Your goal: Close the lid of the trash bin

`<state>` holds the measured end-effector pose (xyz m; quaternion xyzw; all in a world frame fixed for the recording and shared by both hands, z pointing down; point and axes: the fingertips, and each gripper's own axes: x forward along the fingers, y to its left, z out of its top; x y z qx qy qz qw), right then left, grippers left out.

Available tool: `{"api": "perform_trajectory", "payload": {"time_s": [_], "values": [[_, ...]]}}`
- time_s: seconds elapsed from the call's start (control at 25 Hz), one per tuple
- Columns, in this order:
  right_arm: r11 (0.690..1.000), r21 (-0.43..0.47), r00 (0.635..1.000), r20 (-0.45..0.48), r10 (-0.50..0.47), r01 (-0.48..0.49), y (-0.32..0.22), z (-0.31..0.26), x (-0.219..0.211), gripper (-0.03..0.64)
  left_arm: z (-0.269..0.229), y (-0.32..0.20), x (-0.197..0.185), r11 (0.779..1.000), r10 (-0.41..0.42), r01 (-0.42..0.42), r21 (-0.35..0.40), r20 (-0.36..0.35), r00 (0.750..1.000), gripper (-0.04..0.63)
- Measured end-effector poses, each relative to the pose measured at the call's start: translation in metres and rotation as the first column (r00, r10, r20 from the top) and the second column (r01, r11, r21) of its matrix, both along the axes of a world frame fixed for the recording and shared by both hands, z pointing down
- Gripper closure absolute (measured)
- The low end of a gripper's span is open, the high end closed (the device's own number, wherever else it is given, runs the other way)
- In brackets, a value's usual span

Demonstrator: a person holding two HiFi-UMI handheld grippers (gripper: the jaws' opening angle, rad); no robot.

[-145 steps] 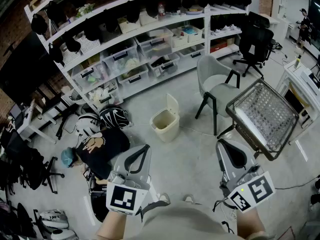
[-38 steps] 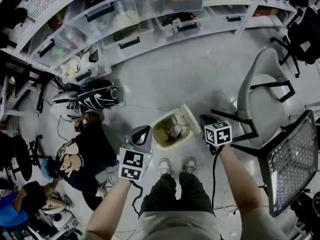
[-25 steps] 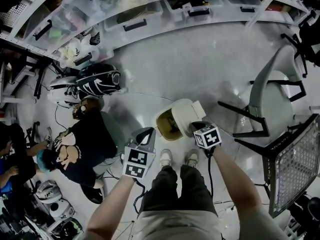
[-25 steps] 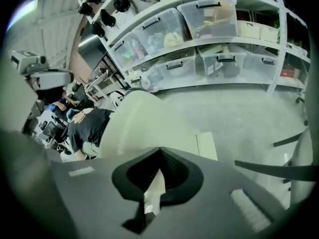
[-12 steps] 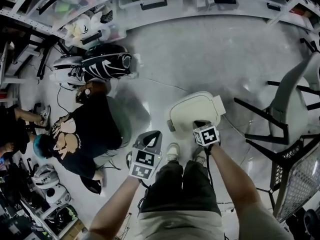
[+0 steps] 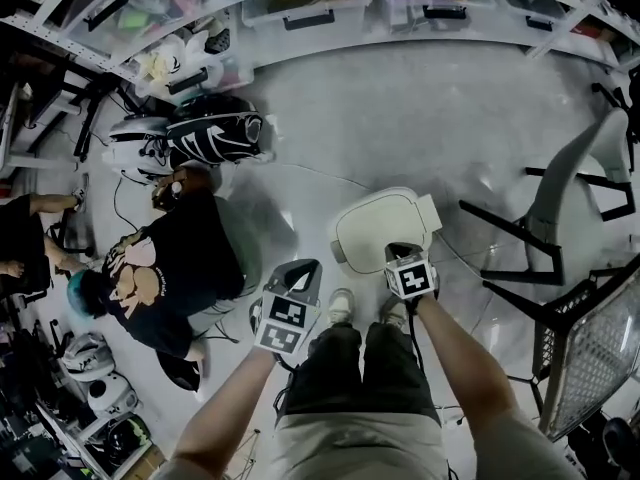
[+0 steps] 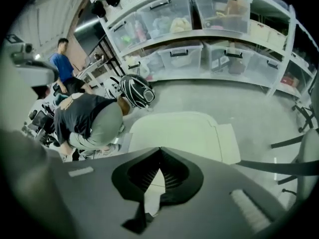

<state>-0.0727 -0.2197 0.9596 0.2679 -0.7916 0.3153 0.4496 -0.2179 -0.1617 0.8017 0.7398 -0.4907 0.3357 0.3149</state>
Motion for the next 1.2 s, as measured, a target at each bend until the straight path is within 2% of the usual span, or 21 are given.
{"api": "perform_trajectory", "payload": {"time_s": [0.28, 0.52, 0.72, 0.96, 1.2], "values": [[0.989, 0.125, 0.986, 0.155, 0.059, -0.079, -0.015, -0.152, 0.010, 0.614, -0.086, -0.027, 0.005, 0.997, 0.022, -0.025, 0.079, 0.030, 0.999, 0.594], [0.959, 0.219, 0.953, 0.282, 0.112, -0.178, -0.017, -0.284, 0.031, 0.614, -0.177, -0.045, 0.022, 0.984, 0.030, -0.035, 0.174, 0.031, 0.999, 0.594], [0.925, 0.290, 0.916, 0.383, 0.122, -0.245, -0.011, -0.378, 0.053, 0.614, -0.245, -0.050, 0.042, 0.961, 0.058, -0.066, 0.268, 0.037, 0.998, 0.594], [0.891, 0.404, 0.904, 0.427, 0.019, -0.209, 0.005, -0.469, 0.077, 0.614, -0.306, -0.045, 0.060, 0.929, 0.099, -0.118, 0.352, 0.071, 0.993, 0.594], [0.838, 0.480, 0.871, 0.491, -0.012, -0.259, 0.015, -0.550, 0.092, 0.614, -0.365, -0.036, 0.067, 0.892, 0.098, -0.126, 0.433, 0.087, 0.991, 0.594]]}}
